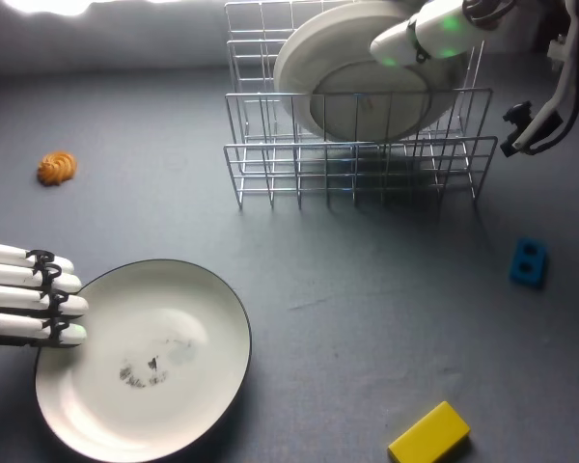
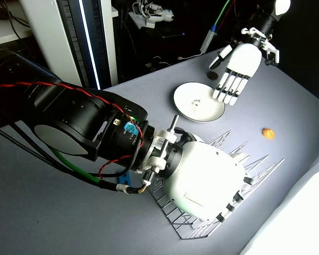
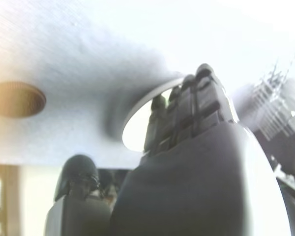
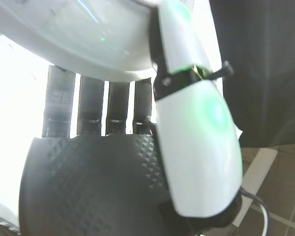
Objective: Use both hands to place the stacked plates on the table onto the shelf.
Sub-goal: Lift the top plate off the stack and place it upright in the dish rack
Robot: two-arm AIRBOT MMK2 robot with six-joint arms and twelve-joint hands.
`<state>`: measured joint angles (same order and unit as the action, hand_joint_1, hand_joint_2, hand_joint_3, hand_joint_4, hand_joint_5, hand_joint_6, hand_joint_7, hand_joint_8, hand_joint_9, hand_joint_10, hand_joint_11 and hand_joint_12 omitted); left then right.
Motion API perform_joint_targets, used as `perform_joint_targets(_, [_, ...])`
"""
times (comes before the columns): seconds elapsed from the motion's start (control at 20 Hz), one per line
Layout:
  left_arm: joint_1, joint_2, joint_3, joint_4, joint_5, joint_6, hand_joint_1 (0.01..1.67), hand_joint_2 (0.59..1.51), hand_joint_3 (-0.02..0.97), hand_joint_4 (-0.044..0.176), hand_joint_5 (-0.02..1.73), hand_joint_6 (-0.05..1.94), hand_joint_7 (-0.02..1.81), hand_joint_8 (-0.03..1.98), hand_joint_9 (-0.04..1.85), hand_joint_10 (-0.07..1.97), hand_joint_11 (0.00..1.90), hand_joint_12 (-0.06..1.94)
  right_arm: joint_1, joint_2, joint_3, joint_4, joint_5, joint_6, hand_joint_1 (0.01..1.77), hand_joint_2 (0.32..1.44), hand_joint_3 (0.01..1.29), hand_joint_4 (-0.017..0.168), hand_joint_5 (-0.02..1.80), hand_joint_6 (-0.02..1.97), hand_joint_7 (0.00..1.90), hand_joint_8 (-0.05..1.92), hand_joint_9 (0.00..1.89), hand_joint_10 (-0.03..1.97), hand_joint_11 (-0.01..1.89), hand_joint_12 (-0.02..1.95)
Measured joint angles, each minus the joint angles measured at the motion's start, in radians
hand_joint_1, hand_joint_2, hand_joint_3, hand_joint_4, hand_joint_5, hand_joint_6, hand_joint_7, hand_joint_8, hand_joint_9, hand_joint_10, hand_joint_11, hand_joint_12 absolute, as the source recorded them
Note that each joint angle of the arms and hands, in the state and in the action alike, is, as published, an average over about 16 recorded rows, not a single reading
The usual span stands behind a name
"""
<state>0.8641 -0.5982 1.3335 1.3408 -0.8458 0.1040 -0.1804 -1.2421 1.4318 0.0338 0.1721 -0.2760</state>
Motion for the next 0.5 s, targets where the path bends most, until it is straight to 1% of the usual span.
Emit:
perform_joint_targets(0.3, [0.046, 0.003, -0.025, -0.051, 0.039, 0.000, 0.02, 1.166, 0.016, 0.001, 0.07, 0.01, 0.01, -0.01, 0.00, -0.02, 0.02, -0.01, 0.005, 0.006, -0.008, 0.000, 0.008, 0.001, 1.17, 1.11, 0.02, -0.005, 0.74, 0.52, 0.89, 0.24, 0.84, 0.36, 0.55, 1.32])
perform_joint_targets(0.4, [0.059, 0.005, -0.032, -0.063, 0.052, 0.000, 0.02, 1.165, 0.016, 0.001, 0.07, 0.00, 0.01, -0.01, 0.00, -0.02, 0.02, -0.01, 0.009, 0.009, -0.015, 0.001, 0.011, 0.001, 1.15, 1.11, 0.02, -0.005, 0.72, 0.40, 0.87, 0.13, 0.79, 0.35, 0.47, 1.34])
perform_joint_targets(0.5, [0.071, 0.007, -0.039, -0.073, 0.064, 0.000, 0.02, 1.166, 0.016, 0.000, 0.06, 0.00, 0.01, -0.01, 0.00, -0.02, 0.02, -0.01, 0.016, 0.015, -0.024, -0.002, 0.015, -0.001, 1.13, 1.11, 0.02, -0.004, 0.70, 0.27, 0.84, 0.09, 0.74, 0.37, 0.39, 1.37])
